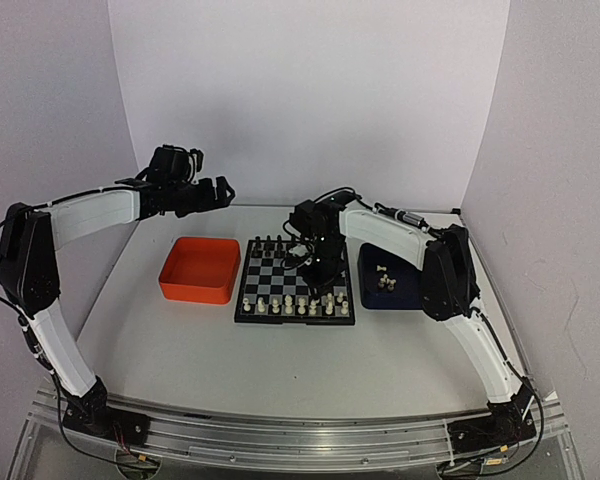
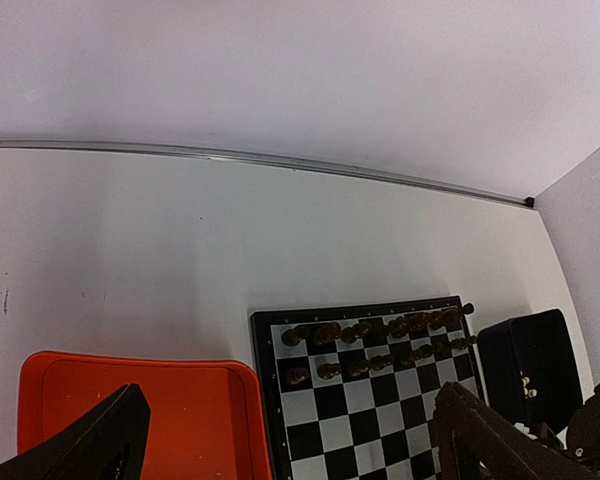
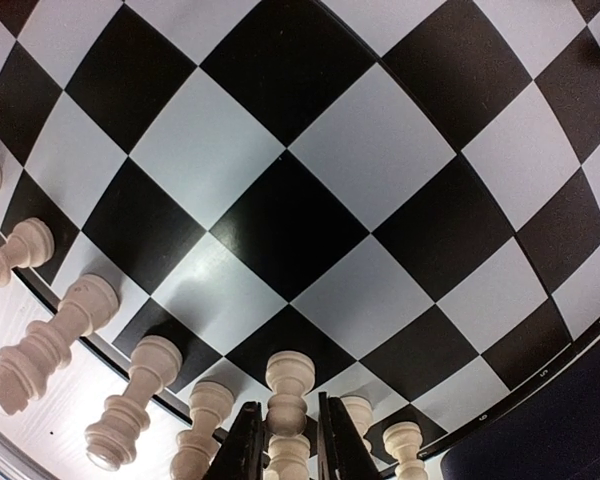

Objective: Set up the chess pieces on the board
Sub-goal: Place the chess piece on the chessboard, then pick up the chess piece from the storage box.

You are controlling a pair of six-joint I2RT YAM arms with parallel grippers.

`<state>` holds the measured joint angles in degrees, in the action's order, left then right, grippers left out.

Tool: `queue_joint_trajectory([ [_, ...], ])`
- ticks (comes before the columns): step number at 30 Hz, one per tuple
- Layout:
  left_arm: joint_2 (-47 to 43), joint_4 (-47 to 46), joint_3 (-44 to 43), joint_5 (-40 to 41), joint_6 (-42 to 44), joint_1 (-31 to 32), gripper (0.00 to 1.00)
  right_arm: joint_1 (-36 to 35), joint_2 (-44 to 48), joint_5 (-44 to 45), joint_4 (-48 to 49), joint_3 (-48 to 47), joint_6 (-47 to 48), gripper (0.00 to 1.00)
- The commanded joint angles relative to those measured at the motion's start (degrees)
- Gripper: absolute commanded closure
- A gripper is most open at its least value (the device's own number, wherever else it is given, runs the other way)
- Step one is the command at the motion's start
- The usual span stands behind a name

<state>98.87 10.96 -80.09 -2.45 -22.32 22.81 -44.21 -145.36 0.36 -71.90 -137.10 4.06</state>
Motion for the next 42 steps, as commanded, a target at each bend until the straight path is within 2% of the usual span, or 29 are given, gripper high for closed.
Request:
queue_joint_trajectory([
  [1, -3.68, -0.72, 0.34, 0.03, 0.61, -0.31, 0.0, -0.46, 0.35, -0.36, -1.31, -0.86, -0.67, 0.8],
  [14, -4.43, -2.58, 0.64, -0.62, 0.42, -0.31, 0.0, -0.37, 8.02, 3.21, -0.25, -2.6, -0.56, 0.67],
  [22, -4.06, -3.81, -0.45, 0.01, 0.08, -0.3, 0.0, 0.55, 17.56, 10.34, 5.34, 2.33, -0.13, 0.38],
  [27, -2.97, -4.66, -2.03, 0.59, -0.23, -0.31, 0.0, 5.45, 24.84, 10.07, 9.27, 9.47, -2.91, 0.29],
  [31, -0.12, -5.95, -5.05, -1.11, -0.92, -0.31, 0.0, 12.71, 29.17, 7.41, 11.62, 16.92, -7.23, 0.22],
  [37, 5.22, -5.68, -12.08, -0.37, -0.89, -0.31, 0.0, 19.02, 31.13, 5.71, 12.3, 23.4, -8.33, 0.16],
  [42, 11.12, -1.08, -21.03, 1.1, -2.27, -0.31, 0.0, 21.19, 30.05, 4.23, 12.04, 26.56, -6.39, 0.16],
])
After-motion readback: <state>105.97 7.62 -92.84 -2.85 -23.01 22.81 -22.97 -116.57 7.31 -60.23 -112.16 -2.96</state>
